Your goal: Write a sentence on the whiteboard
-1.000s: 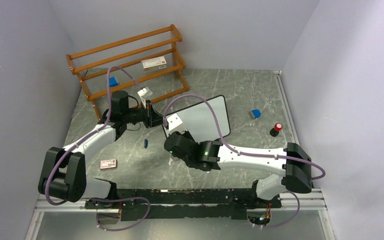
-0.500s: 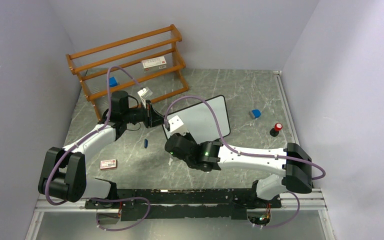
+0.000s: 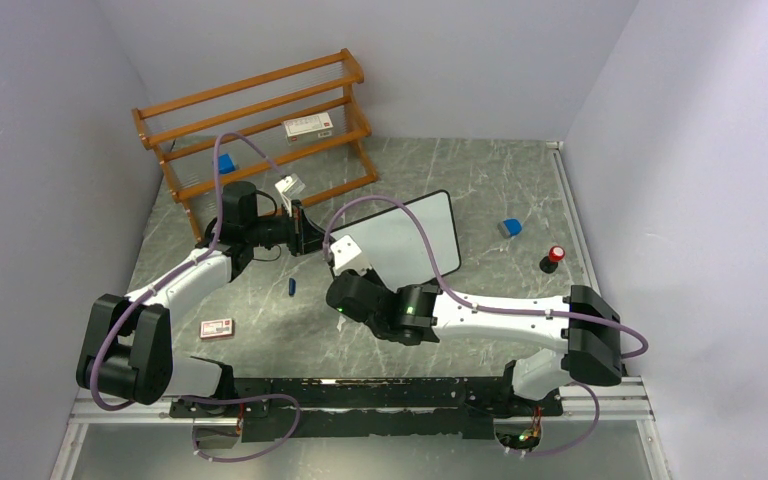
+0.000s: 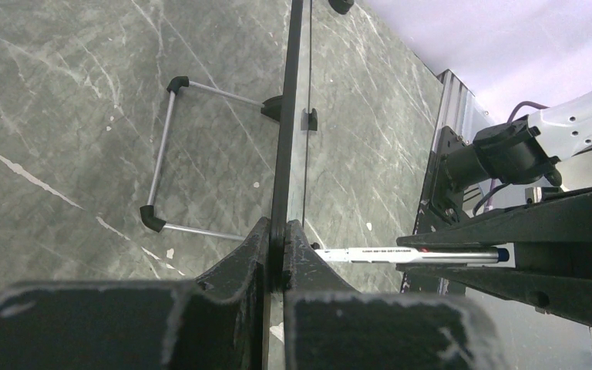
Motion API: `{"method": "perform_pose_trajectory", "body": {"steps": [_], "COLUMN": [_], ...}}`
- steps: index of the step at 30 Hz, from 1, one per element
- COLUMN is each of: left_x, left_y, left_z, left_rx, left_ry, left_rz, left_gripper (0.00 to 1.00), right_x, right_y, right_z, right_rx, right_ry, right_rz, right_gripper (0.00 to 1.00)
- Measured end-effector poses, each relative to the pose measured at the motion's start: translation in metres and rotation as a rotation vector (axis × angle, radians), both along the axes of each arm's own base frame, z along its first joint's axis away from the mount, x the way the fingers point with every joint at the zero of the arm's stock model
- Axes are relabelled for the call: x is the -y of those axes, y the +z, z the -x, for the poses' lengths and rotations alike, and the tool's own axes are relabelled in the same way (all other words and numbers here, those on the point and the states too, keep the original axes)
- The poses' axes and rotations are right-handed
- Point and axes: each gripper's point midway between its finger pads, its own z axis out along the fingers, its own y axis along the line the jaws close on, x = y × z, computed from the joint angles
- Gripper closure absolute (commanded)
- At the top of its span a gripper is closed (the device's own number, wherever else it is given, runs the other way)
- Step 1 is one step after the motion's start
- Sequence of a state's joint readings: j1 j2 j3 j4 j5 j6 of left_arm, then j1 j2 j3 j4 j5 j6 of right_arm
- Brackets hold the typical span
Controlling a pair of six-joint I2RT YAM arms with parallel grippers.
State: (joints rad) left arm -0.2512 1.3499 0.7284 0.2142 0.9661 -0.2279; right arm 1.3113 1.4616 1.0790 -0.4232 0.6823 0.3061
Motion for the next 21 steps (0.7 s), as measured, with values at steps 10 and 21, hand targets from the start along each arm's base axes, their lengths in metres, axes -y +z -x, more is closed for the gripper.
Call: {"method": "perform_pose_trajectory", "body": {"steps": [10, 21], "left_x": [0.0, 0.0], "left_y": [0.0, 0.0], "left_z": [0.0, 0.0], "left_rx": [0.0, 0.0], "left_ry": [-0.001, 0.0], "left_rz": [0.0, 0.0], "left_gripper": [0.95, 0.95], "right_x": [-0.01, -0.006], "right_y": [0.007, 0.029], "right_z": [-0.002, -0.002], "right_rx": [0.019, 0.047], "right_ry": [0.002, 0.006], "right_rz": [-0.037, -0.103], "right_gripper": [1.0, 1.0]}}
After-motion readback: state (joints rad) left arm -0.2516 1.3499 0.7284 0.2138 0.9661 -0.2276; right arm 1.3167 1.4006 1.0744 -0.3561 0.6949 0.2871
